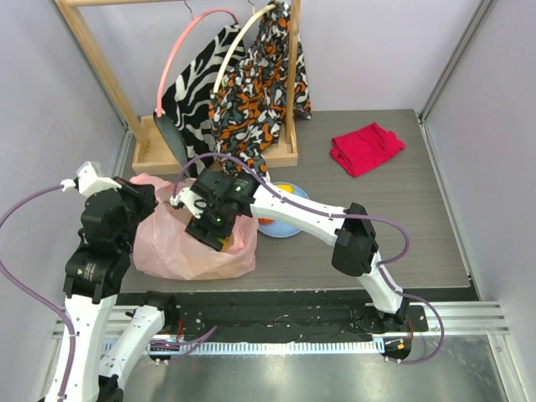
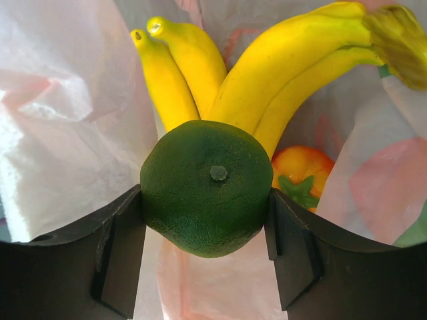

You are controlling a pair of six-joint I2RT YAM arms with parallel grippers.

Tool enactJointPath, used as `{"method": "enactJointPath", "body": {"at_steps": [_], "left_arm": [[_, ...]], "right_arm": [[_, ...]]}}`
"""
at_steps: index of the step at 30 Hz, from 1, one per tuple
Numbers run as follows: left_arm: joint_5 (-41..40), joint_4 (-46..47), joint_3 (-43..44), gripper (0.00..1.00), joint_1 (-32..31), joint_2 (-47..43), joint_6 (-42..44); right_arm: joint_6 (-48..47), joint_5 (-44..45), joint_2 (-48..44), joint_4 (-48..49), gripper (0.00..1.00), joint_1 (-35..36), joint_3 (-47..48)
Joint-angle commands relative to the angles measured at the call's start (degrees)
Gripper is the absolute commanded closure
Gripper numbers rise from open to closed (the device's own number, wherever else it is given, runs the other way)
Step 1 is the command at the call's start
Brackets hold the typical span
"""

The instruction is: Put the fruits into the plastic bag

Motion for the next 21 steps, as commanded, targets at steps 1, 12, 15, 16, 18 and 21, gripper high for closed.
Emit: {"method": "enactJointPath", "body": {"at_steps": [1, 12, 15, 16, 18, 21], "left_arm": [[-0.9, 1.2, 0.6, 1.0, 0.3, 0.6, -0.1], [-1.1, 1.2, 0.6, 1.0, 0.4, 1.1, -0.1], [-1.1, 1.2, 0.8, 1.0, 0.3, 1.1, -0.1], [-1.2, 1.2, 0.9, 1.0, 0.4, 1.1, 0.0], [-1.2, 1.2, 0.9, 1.0, 0.3, 1.2, 0.0], [-1.2, 1.3, 0.9, 1.0, 0.3, 1.1, 0.1]], "right_arm": [[-1.6, 1.6, -0.4, -0.8, 0.79, -0.7, 2.0], [-2.7, 1.3, -1.5, -0.2, 0.46, -0.7, 1.3], [-2.7, 1.0, -2.0, 0.5, 0.44, -0.7, 1.0], [-2.7, 1.1, -2.3, 0.6, 0.43, -0.7, 0.9], [-2.7, 1.1, -2.5, 1.1, 0.29, -0.7, 0.8], [-2.7, 1.2, -3.0, 1.5, 0.25, -0.7, 0.9]]}}
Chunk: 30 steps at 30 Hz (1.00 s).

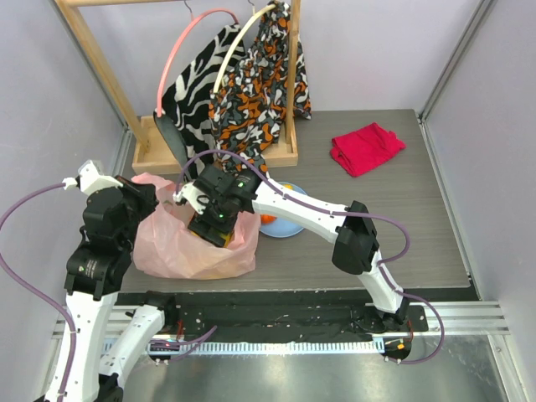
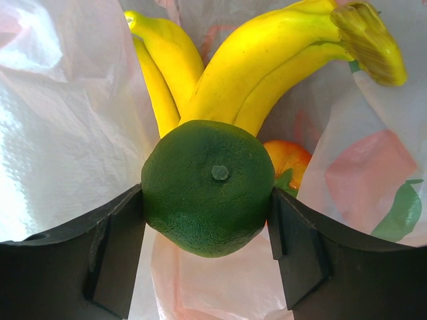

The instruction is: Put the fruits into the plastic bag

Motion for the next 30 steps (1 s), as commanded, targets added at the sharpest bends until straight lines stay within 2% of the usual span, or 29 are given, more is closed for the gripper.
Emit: {"method": "enactJointPath", "body": {"at_steps": [1, 4, 6, 9, 22, 30], "left_arm": [[-1.2, 1.2, 1.0, 1.0, 0.3, 0.3, 0.2], [-1.2, 1.1, 0.9, 1.0, 0.3, 0.1, 0.2], [-1.2, 1.0, 0.9, 1.0, 0.3, 0.1, 0.1], [-1.3, 1.1, 1.1, 1.0, 0.3, -0.1, 0.2], [-1.9, 0.7, 1.2, 1.0, 0.3, -0.9, 0.1], [-2.0, 0.8, 1.1, 1.0, 0.3, -1.0, 0.2]], "right_arm": [[-0.4, 0.3, -3.2, 2.0, 0.25, 0.1, 0.9], [0.3, 0.0, -4.0, 3.0, 0.19, 0.1, 1.1], [0.6, -0.7, -4.5, 4.0, 0.07, 0.1, 1.3], [1.0, -1.4, -5.0, 4.6, 0.04, 0.1, 1.8], [2.5, -1.7, -10.9, 12.8, 0.02, 0.1, -2.4], [6.2, 2.0, -24.4, 28.7, 0.06, -1.1, -14.8]]}}
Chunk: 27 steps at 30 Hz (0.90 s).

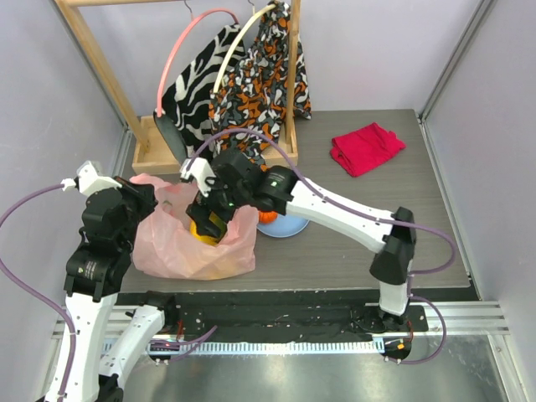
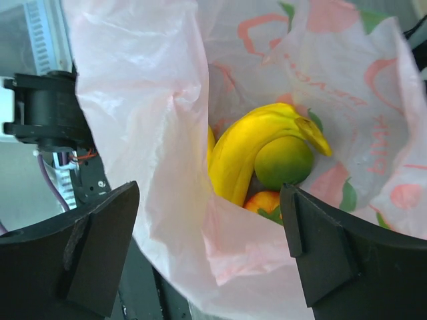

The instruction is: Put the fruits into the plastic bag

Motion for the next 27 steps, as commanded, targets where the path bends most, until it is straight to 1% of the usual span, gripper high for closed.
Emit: {"method": "enactJointPath", "body": {"at_steps": [1, 2, 4, 5, 6, 7, 8, 9, 10, 11, 12, 14, 16, 20, 27], "left_arm": [[-1.5, 0.9, 1.1, 1.0, 0.3, -0.6, 0.1], [-1.5, 0.9, 1.1, 1.0, 0.3, -0.7, 0.1], [-1.4, 1.0, 1.2, 1.0, 0.3, -0.5, 0.1], [-1.4, 1.0, 1.1, 1.0, 0.3, -0.4, 0.1], [-1.4, 1.0, 1.1, 1.0, 0.3, -0.5, 0.1], [-1.3, 1.0, 1.2, 1.0, 0.3, -0.4, 0.1], [-1.2, 1.1, 1.2, 1.0, 0.3, -0.3, 0.1], [-1.2, 1.1, 1.3, 1.0, 0.3, -0.3, 0.1], [-1.2, 1.1, 1.3, 1.0, 0.3, -0.3, 0.0], [-1.2, 1.1, 1.4, 1.0, 0.3, -0.3, 0.1], [-1.2, 1.1, 1.2, 1.0, 0.3, -0.3, 0.1], [-1.1, 1.0, 1.3, 1.0, 0.3, -0.5, 0.1], [-1.0, 1.0, 1.2, 1.0, 0.3, -0.5, 0.1], [-0.6, 1.1, 1.3, 1.0, 0.3, -0.3, 0.1], [-0.3, 1.5, 1.6, 1.0, 0.3, 0.0, -0.1]], "right_arm": [[4.1, 3.6, -11.1, 13.9, 0.06, -1.5, -6.5], [4.9, 5.3, -12.4, 16.3, 0.07, -2.7, -9.2], [7.4, 7.6, -15.9, 17.9, 0.08, -4.0, -11.9], [9.2, 10.3, -17.0, 19.0, 0.09, -5.9, -14.6], [10.1, 11.2, -18.9, 19.5, 0.1, -6.9, -15.9], [11.2, 11.9, -19.8, 19.5, 0.1, -8.4, -17.2], [14.1, 12.8, -20.5, 19.5, 0.12, -9.8, -19.9], [15.5, 13.9, -21.2, 19.4, 0.12, -13.1, -21.2], [17.2, 14.4, -23.0, 19.4, 0.13, -14.7, -22.8], [18.5, 14.6, -23.8, 19.3, 0.14, -16.2, -25.9], [20.0, 16.9, -24.8, 19.1, 0.14, -18.7, -27.4], [20.9, 17.5, -27.0, 18.5, 0.15, -20.7, -31.5], [21.8, 18.5, -28.1, 18.1, 0.15, -22.2, -33.8], [22.8, 18.7, -28.5, 16.6, 0.15, -22.7, -36.7], [24.0, 17.5, -27.1, 16.3, 0.15, -23.3, -36.9]]}}
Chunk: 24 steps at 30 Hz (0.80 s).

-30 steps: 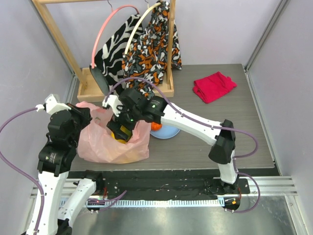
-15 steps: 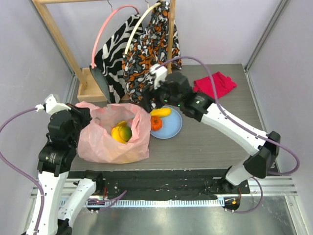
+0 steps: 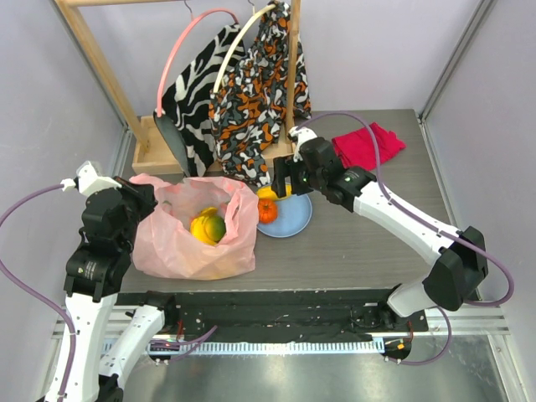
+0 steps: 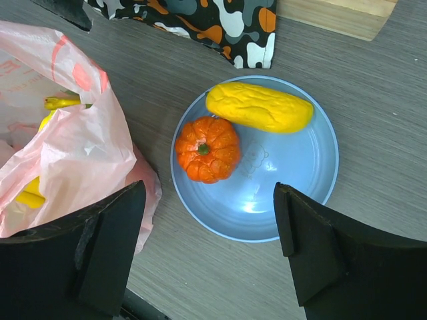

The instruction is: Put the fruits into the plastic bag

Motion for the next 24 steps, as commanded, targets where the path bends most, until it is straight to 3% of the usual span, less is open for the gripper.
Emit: {"method": "enactJointPath", "body": {"at_steps": [1, 11, 24], "left_arm": [[-0.1, 1.4, 1.6, 1.0, 0.3, 0.1, -0.1], [-0.7, 1.4, 1.4, 1.0, 0.4, 0.0, -0.2], [-1.2, 1.4, 1.1, 1.0, 0.3, -0.1, -0.2]], "right_arm": [[2.1, -0.2, -1.1, 1.8, 0.15, -0.5, 0.8], [3.1, -8.1, 5.9, -1.3, 0.16, -1.2, 2.6], [0.9, -11.8, 19.1, -4.5, 0.18, -0.9, 9.4]]}}
